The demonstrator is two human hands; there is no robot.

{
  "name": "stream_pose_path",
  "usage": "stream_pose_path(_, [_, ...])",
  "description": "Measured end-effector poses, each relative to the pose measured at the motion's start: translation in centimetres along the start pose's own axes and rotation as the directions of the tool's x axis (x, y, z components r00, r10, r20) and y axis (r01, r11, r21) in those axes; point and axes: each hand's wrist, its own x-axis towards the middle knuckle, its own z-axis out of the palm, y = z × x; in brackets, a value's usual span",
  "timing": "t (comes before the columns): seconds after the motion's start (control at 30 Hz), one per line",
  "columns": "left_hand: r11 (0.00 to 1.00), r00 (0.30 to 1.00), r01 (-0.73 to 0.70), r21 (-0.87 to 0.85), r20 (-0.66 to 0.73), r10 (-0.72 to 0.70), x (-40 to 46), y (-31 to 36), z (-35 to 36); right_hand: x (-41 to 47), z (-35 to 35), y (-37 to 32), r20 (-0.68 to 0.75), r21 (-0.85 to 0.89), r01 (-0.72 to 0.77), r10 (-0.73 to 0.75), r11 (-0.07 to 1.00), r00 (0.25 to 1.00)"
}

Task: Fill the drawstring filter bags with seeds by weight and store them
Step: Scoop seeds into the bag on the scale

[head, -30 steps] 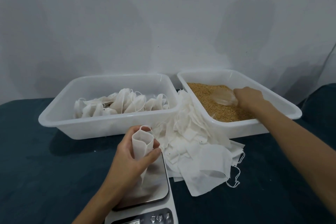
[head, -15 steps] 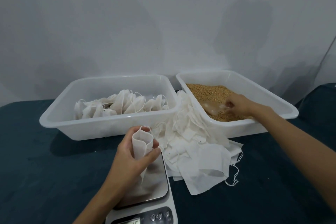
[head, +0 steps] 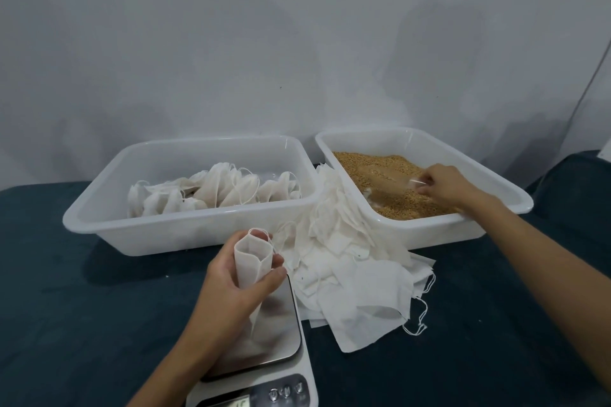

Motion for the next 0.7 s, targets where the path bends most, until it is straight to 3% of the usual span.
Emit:
stream_pose_path(0.23, [1.000,1.000,-0.006,-0.015,0.006,0.006,0.1,0.0,0.0,-1.5,-1.0,-1.4,-0.006,0.140,0.074,-0.074,0.987,0.997])
stream_pose_path(0.37, [0.999,1.000,-0.017,-0.039,-0.008,0.016,0.1,0.2,-0.1,-3.2,-1.8,-3.8,-0.027,0.331,0.221,-0.224,0.918,0.974])
stream_pose_path(0.6, [1.000,0.999,-0.027,-0.013,-0.019,0.026,0.1,0.6,-0.4,-7.3,-3.0,-8.9,-0.041,0.482,0.499,-0.551,0.720,0.834])
stream_pose_path(0.7, [1.000,1.000,-0.010,-0.022,-0.009,0.010,0.1,0.6,-0.4,-9.0,-3.3,-11.0,-0.053,0.400,0.623,-0.662,0.672,0.748])
